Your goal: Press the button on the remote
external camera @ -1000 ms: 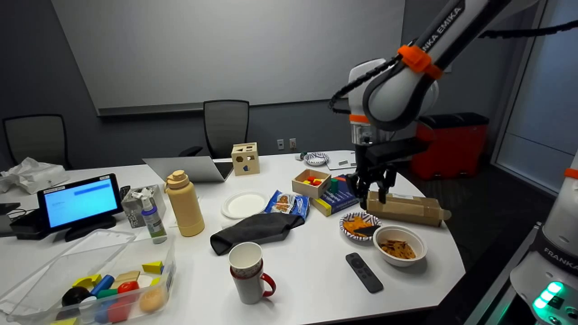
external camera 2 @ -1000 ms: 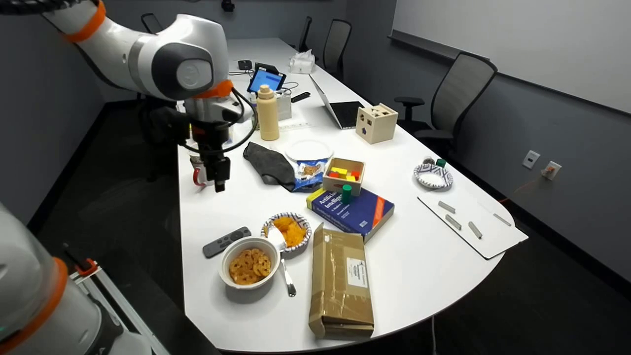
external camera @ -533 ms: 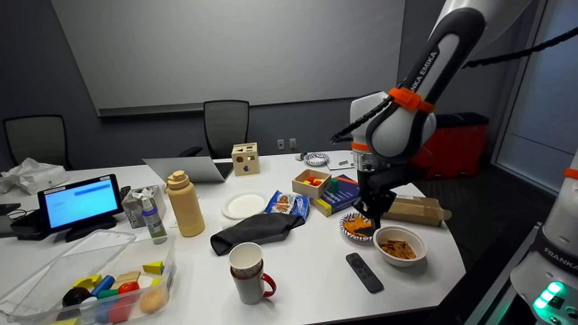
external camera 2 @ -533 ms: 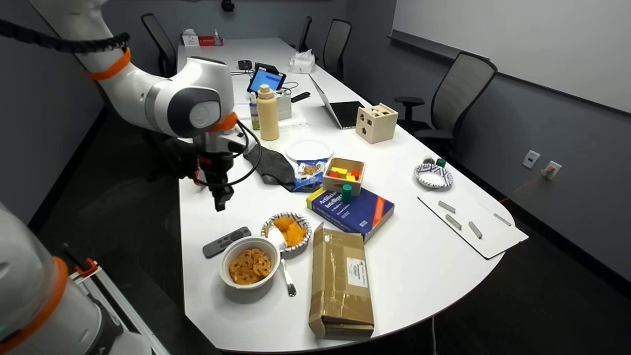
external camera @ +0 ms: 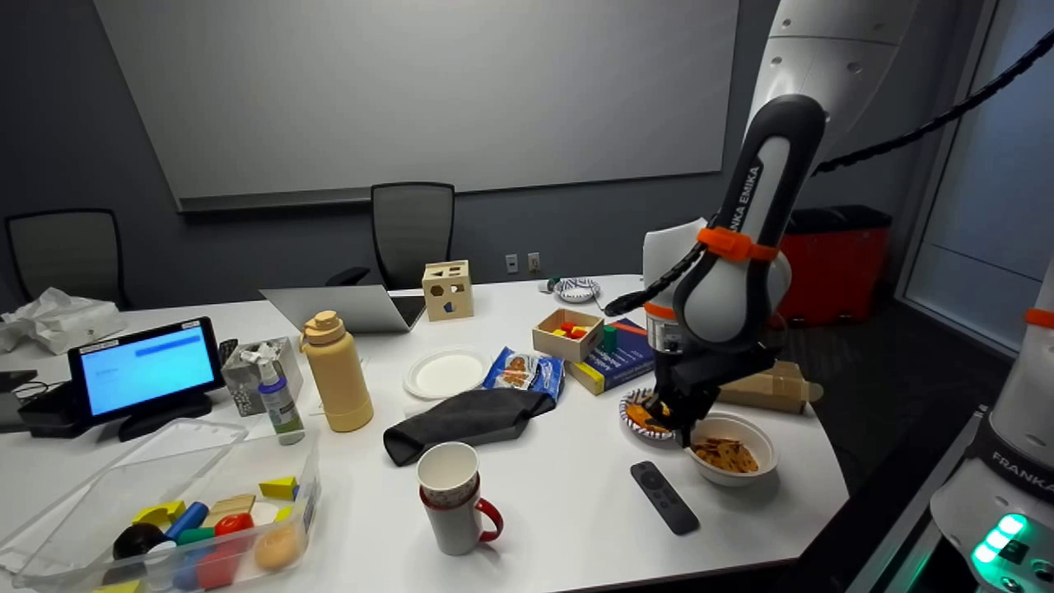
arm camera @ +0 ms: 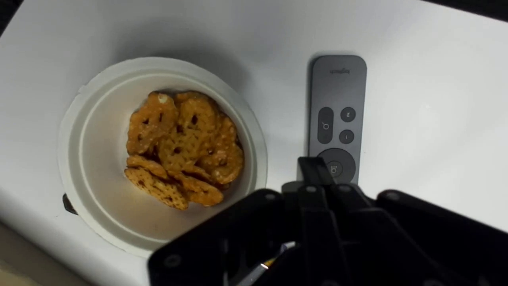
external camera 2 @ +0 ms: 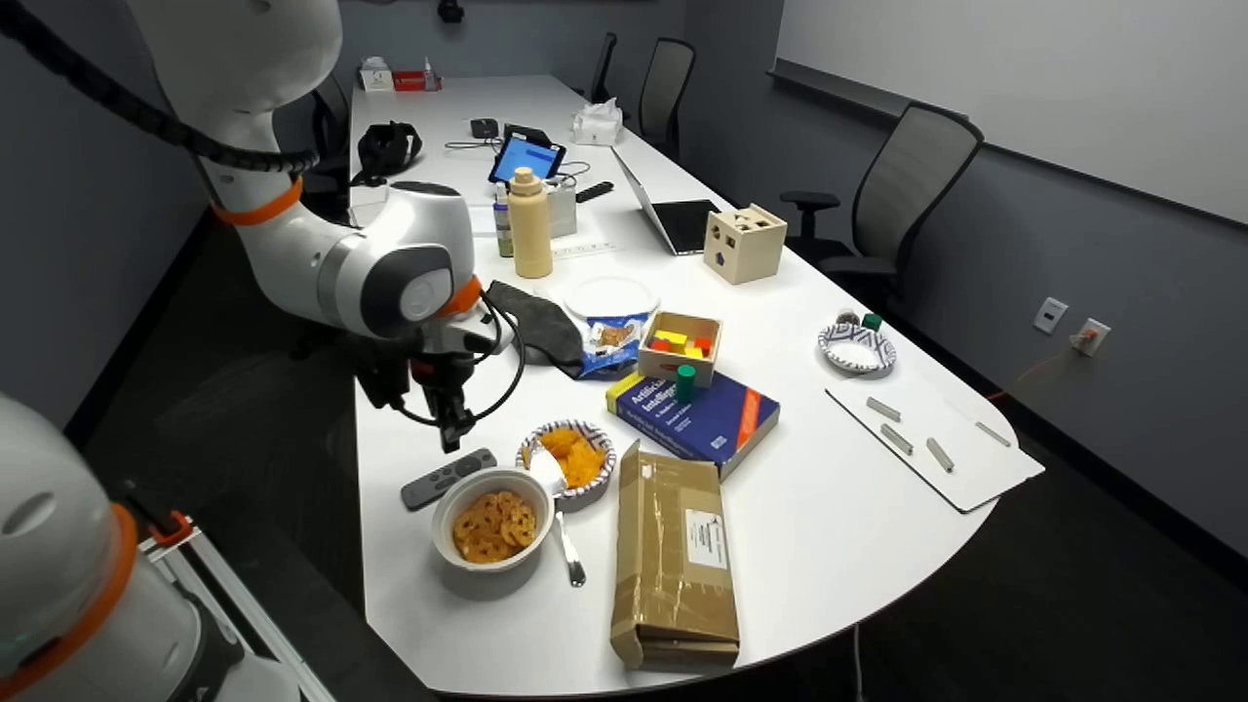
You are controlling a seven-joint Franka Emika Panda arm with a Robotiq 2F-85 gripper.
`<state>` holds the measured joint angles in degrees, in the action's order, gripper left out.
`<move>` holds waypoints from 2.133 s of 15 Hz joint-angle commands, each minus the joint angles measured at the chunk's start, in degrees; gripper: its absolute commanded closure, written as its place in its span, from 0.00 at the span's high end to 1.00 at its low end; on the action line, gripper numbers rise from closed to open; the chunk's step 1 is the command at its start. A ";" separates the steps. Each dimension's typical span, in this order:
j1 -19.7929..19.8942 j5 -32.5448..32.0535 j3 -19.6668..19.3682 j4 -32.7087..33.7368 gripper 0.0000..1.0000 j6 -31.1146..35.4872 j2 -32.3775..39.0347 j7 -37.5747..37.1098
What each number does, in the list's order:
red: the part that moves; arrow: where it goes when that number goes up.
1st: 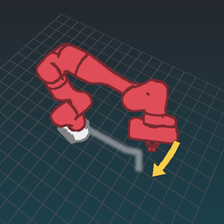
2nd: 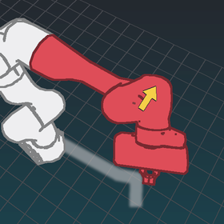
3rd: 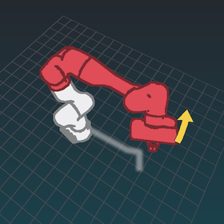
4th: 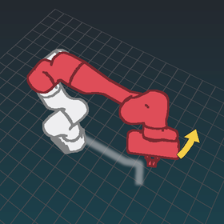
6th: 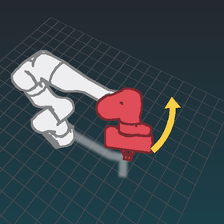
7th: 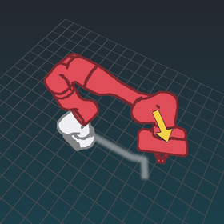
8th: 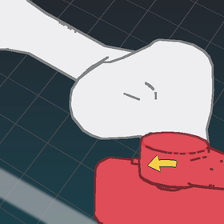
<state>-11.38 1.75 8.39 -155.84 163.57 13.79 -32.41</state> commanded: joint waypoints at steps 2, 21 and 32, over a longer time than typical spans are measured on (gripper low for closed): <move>-5.70 0.58 -4.44 3.22 0.00 6.59 7.99 -1.37; -15.28 7.02 -10.35 13.86 0.00 8.41 20.83 -0.55; -17.97 7.38 -14.34 15.02 0.00 10.49 26.15 -1.80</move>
<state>-28.26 8.42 -3.87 -142.15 171.90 34.17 -33.38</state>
